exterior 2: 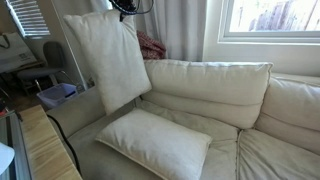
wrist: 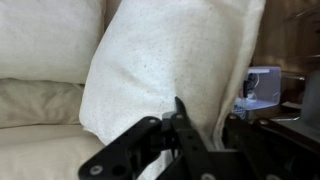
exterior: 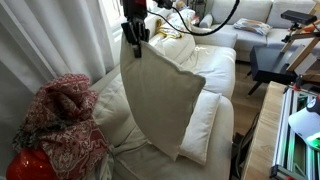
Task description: Put the pillow on the couch
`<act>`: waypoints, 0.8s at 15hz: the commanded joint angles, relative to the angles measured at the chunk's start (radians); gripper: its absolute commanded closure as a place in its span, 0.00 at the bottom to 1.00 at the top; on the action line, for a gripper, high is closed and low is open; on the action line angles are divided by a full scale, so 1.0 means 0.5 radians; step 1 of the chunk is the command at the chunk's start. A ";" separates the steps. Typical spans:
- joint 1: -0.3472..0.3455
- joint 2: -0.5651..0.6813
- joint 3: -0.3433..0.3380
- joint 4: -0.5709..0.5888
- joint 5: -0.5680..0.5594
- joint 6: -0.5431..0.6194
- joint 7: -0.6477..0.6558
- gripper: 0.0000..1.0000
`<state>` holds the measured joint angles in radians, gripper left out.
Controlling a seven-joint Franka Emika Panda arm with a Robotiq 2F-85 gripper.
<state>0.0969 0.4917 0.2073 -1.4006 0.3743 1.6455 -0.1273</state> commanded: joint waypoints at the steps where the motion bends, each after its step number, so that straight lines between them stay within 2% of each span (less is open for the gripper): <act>1: -0.078 -0.057 0.059 0.032 0.219 -0.294 -0.222 0.94; 3: -0.088 -0.017 0.061 0.063 0.273 -0.455 -0.336 0.94; 6: -0.099 0.053 0.001 0.082 0.212 -0.664 -0.401 0.94; 10: -0.144 0.144 -0.101 0.076 0.070 -0.758 -0.442 0.94; 12: -0.157 0.191 -0.157 0.059 -0.049 -0.707 -0.457 0.94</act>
<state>0.0397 0.5603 0.1546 -1.3874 0.3969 1.3316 -0.3458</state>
